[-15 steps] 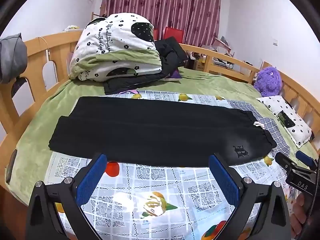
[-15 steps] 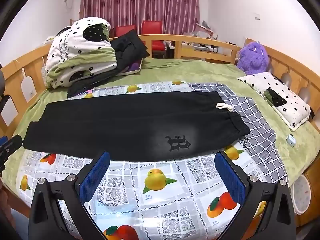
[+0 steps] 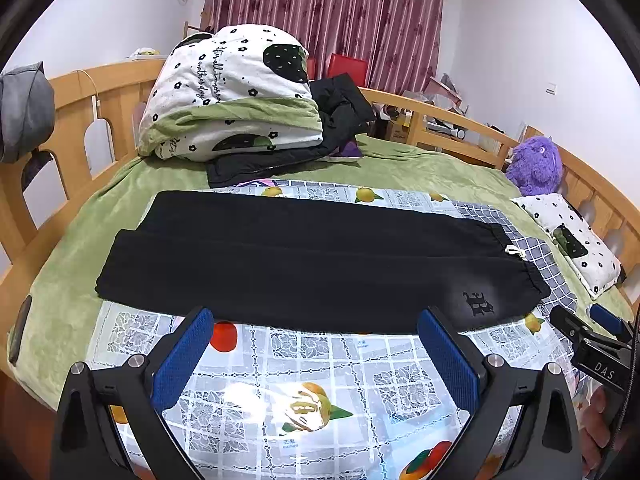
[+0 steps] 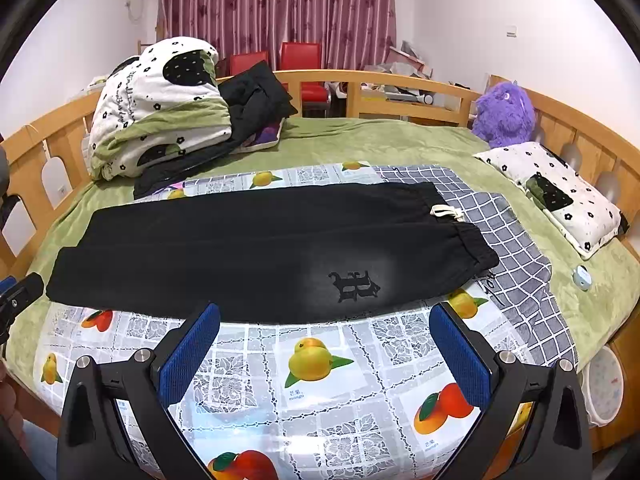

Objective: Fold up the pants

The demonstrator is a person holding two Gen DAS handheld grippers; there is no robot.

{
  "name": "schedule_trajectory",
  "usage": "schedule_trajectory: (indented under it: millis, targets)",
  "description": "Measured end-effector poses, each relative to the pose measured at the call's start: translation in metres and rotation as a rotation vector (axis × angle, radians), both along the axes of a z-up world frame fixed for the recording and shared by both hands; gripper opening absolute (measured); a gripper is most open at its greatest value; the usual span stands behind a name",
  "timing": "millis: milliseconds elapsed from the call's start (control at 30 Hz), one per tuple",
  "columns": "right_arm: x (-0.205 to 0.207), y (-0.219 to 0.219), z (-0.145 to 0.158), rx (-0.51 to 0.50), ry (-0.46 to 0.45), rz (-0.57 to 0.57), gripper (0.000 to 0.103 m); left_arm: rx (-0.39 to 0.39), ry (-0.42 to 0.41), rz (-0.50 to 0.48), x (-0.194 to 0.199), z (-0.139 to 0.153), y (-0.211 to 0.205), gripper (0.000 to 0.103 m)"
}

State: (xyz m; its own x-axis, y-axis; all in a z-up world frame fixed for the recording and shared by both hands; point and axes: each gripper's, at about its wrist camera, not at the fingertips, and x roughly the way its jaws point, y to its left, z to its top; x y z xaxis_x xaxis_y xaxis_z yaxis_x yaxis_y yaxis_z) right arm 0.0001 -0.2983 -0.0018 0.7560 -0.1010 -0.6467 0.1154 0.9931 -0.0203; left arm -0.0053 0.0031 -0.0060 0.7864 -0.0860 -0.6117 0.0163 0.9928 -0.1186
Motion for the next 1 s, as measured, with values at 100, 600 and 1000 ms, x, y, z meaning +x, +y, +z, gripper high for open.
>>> schedule_trajectory:
  millis: [100,600,1000]
  targets:
    - [0.0004,-0.0007,-0.0001,-0.001,-0.003,0.001,0.103,0.002,-0.002,-0.001,0.0,0.0002,-0.0007,0.103]
    - [0.0042,0.0028,-0.0049,-0.078,-0.015,-0.016,0.103,-0.005,0.006,-0.001,0.0006,0.0036,0.0018,0.103]
    - [0.0067,0.003,-0.0062,-0.105,0.004,-0.044,0.103,-0.004,0.021,-0.002,0.0046,0.0028,-0.0019,0.103]
